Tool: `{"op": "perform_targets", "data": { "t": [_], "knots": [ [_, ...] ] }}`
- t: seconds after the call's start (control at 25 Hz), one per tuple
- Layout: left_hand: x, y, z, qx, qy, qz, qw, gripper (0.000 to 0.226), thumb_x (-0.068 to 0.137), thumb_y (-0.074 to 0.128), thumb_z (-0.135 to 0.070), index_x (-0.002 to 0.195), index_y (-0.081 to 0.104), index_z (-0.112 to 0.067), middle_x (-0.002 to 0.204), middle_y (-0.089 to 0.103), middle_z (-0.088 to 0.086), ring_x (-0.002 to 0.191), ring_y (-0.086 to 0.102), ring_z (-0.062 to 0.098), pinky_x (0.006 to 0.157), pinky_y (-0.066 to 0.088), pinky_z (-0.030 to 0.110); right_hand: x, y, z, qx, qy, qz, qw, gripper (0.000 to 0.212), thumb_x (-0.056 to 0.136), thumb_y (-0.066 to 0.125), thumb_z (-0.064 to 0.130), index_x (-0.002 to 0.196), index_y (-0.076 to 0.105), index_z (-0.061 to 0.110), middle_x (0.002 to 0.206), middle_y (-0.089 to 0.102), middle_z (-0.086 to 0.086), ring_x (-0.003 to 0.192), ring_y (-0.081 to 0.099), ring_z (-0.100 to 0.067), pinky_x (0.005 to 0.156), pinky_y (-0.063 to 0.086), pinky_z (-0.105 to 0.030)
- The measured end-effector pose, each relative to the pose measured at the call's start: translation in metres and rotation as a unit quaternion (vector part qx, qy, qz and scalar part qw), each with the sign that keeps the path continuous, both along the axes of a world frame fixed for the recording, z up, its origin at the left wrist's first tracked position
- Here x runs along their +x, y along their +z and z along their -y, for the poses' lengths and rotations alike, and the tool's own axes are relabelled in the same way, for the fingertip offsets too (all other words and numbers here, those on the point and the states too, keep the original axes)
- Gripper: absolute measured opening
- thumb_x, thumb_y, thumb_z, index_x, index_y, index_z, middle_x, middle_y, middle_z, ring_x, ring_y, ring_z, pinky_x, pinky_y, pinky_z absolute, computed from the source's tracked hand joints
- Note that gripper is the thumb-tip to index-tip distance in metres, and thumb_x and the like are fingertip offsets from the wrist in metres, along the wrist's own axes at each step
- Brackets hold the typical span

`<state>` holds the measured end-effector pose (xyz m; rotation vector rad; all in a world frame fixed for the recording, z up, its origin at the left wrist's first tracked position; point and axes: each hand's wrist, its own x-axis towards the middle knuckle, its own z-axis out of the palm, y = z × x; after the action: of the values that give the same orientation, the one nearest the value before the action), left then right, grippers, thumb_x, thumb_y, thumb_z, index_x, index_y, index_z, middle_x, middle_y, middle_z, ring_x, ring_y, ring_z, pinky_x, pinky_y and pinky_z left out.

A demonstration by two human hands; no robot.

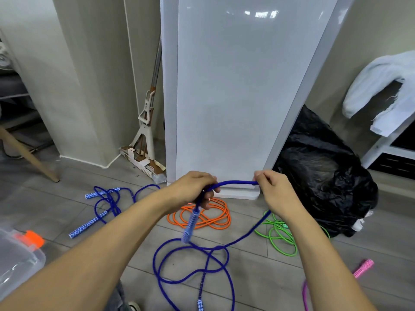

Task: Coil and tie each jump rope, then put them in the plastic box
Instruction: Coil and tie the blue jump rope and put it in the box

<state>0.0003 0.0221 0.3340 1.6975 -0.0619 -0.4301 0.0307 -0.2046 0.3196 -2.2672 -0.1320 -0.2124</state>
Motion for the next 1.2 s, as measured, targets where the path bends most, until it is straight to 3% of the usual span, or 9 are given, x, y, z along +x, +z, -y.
{"op": "perform_targets", "data": {
  "t": [0.16, 0.32, 0.44, 0.56, 0.68, 0.8, 0.92, 1.0, 1.2],
  "knots": [
    [0.002, -0.003, -0.001, -0.020, -0.061, 0.017, 0.998, 0.035, 0.106, 0.038, -0.027, 0.094, 0.063, -0.006, 0.063, 0.030, -0.001, 0.052, 0.029, 0.012, 0.050, 0.031, 0.023, -0.002, 0.010, -0.021, 0.083, 0.002, 0.007, 0.997, 0.033, 0.103, 0.050, 0.023, 0.073, 0.064, 0.018, 0.056, 0.050, 0.011, 0.054, 0.042, -0.004, 0.055, 0.032, -0.023],
    [0.013, -0.007, -0.015, -0.038, -0.028, 0.017, 0.999, 0.031, 0.105, 0.039, -0.018, 0.094, 0.065, -0.005, 0.063, 0.031, -0.001, 0.050, 0.026, 0.012, 0.050, 0.022, 0.027, -0.011, 0.015, -0.010, 0.110, 0.095, -0.095, 0.985, 0.022, 0.099, 0.055, 0.014, 0.085, 0.072, 0.014, 0.047, 0.051, 0.019, 0.043, 0.043, 0.001, 0.050, 0.029, -0.014],
    [0.014, -0.007, -0.026, 0.091, 0.027, 0.090, 0.991, 0.030, 0.106, 0.039, -0.030, 0.094, 0.059, -0.011, 0.062, 0.037, -0.003, 0.046, 0.030, 0.011, 0.046, 0.028, 0.026, -0.011, 0.012, 0.004, 0.053, 0.111, -0.112, 0.986, 0.024, 0.099, 0.055, 0.016, 0.084, 0.074, 0.015, 0.041, 0.046, 0.016, 0.041, 0.035, -0.003, 0.044, 0.027, -0.015],
    [0.025, -0.011, -0.043, 0.194, 0.199, 0.125, 0.952, 0.035, 0.105, 0.039, -0.038, 0.089, 0.057, -0.012, 0.069, 0.046, 0.000, 0.047, 0.034, 0.012, 0.045, 0.030, 0.022, -0.003, 0.004, 0.023, -0.049, 0.028, -0.041, 0.998, 0.034, 0.098, 0.057, 0.034, 0.070, 0.072, 0.021, 0.048, 0.053, 0.000, 0.046, 0.040, -0.009, 0.051, 0.035, -0.026],
    [0.035, -0.013, -0.052, 0.008, 0.310, -0.029, 0.950, 0.034, 0.103, 0.037, -0.033, 0.081, 0.052, -0.011, 0.064, 0.041, 0.004, 0.044, 0.029, 0.014, 0.043, 0.026, 0.022, 0.002, 0.004, 0.034, 0.037, 0.002, -0.042, 0.998, 0.038, 0.100, 0.052, 0.030, 0.069, 0.071, 0.020, 0.050, 0.040, -0.006, 0.048, 0.033, -0.016, 0.047, 0.028, -0.026],
    [0.029, -0.007, -0.038, -0.154, 0.280, -0.101, 0.942, 0.024, 0.096, 0.034, -0.017, 0.082, 0.052, -0.009, 0.062, 0.037, 0.001, 0.043, 0.027, 0.011, 0.039, 0.024, 0.021, -0.001, 0.011, 0.018, 0.173, 0.014, -0.067, 0.983, 0.039, 0.103, 0.044, 0.018, 0.076, 0.072, 0.018, 0.052, 0.033, 0.007, 0.042, 0.023, -0.011, 0.045, 0.020, -0.021],
    [0.010, 0.002, -0.020, -0.197, 0.222, -0.076, 0.952, 0.025, 0.103, 0.037, -0.013, 0.102, 0.061, -0.006, 0.078, 0.061, 0.011, 0.055, 0.057, 0.019, 0.050, 0.048, 0.029, -0.014, 0.016, -0.018, 0.217, 0.033, -0.056, 0.974, 0.030, 0.104, 0.047, 0.017, 0.089, 0.073, 0.015, 0.058, 0.036, -0.002, 0.039, 0.025, -0.008, 0.040, 0.021, -0.019],
    [0.001, 0.006, -0.013, -0.206, 0.196, -0.069, 0.956, 0.026, 0.107, 0.036, -0.016, 0.112, 0.062, -0.011, 0.091, 0.073, 0.015, 0.072, 0.072, 0.029, 0.065, 0.060, 0.037, -0.024, 0.014, -0.041, 0.178, 0.063, -0.035, 0.981, 0.025, 0.102, 0.051, 0.020, 0.092, 0.074, 0.019, 0.053, 0.041, 0.005, 0.043, 0.030, -0.008, 0.043, 0.027, -0.022],
    [-0.005, 0.003, -0.002, -0.232, 0.216, -0.059, 0.946, 0.025, 0.106, 0.041, -0.015, 0.113, 0.062, -0.003, 0.102, 0.075, 0.016, 0.087, 0.075, 0.031, 0.068, 0.062, 0.039, -0.038, 0.009, -0.084, 0.140, 0.076, -0.003, 0.987, 0.018, 0.096, 0.062, 0.019, 0.088, 0.076, 0.026, 0.065, 0.069, 0.013, 0.062, 0.063, -0.006, 0.064, 0.051, -0.025]
  ]
}}
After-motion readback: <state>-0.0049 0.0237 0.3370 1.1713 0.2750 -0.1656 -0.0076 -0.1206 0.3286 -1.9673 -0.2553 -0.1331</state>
